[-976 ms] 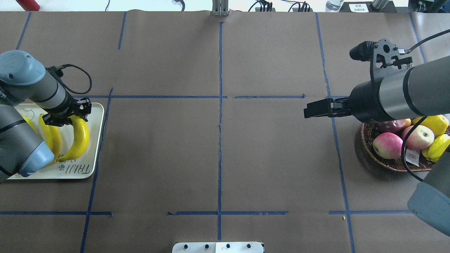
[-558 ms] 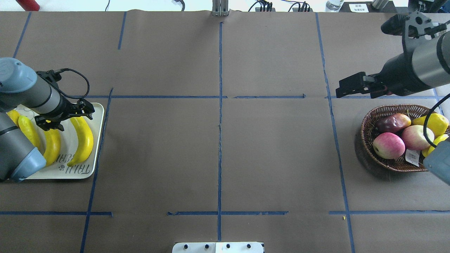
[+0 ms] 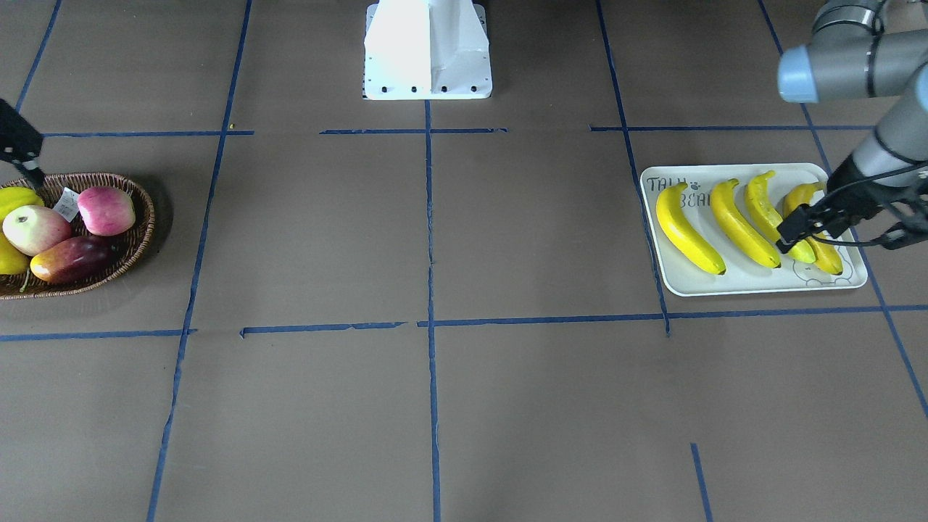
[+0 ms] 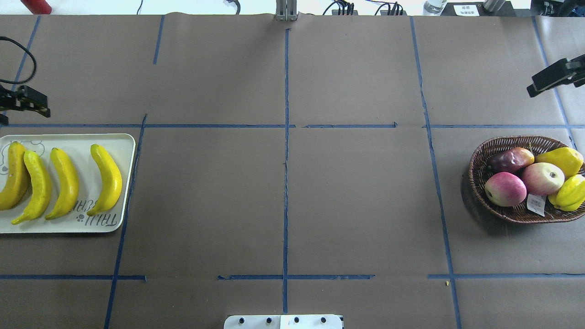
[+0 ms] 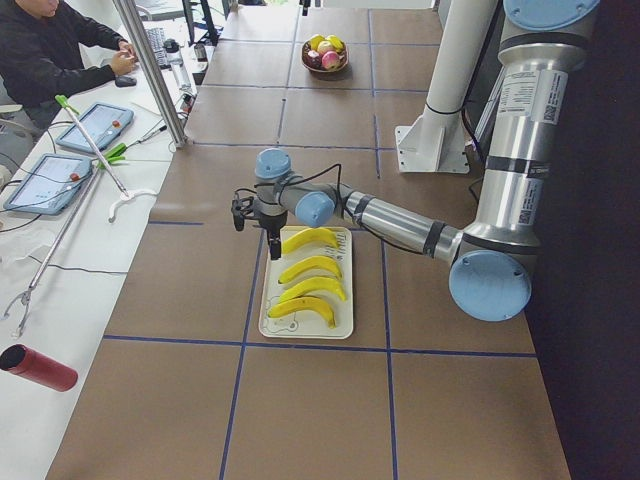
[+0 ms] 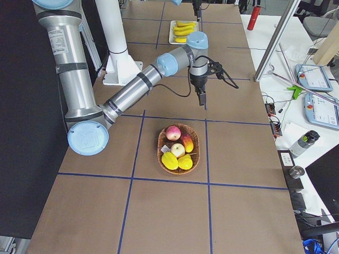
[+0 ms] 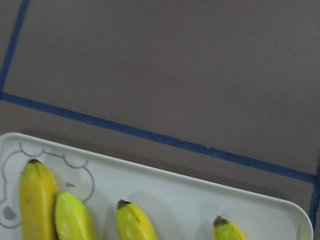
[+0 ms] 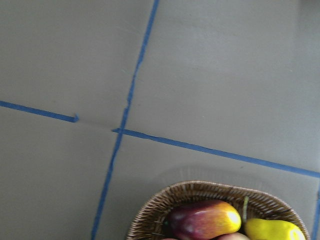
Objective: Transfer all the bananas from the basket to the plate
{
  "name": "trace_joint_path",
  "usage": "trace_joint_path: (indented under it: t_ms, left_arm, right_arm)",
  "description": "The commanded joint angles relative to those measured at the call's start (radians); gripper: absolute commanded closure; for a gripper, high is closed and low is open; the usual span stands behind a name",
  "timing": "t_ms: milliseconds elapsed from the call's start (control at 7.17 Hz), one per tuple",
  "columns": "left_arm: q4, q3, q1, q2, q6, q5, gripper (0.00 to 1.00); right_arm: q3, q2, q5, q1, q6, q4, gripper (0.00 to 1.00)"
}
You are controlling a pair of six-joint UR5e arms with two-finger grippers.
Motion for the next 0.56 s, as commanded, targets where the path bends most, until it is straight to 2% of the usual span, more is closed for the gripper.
trace_joint_path:
  t_ms: [0,279,418]
  left_arm:
    - [0.027,0.025,-0.197,0.075,0.331,-0.098,0.00]
    - [0.046,0.045,-0.229,0.111,0.354,-0.148,0.00]
    - [0.033,0.067,-0.235,0.131,0.372,-0.152,0.00]
  right_arm:
    - [-0.163,-0.052,0.101,0.203,-0.341,-0.007,0.00]
    - [-0.269,-0.116,0.195,0.332,-0.504,-0.005,0.00]
    - [-0.277,-0.189,0.201,0.373,-0.539,-0.004,0.00]
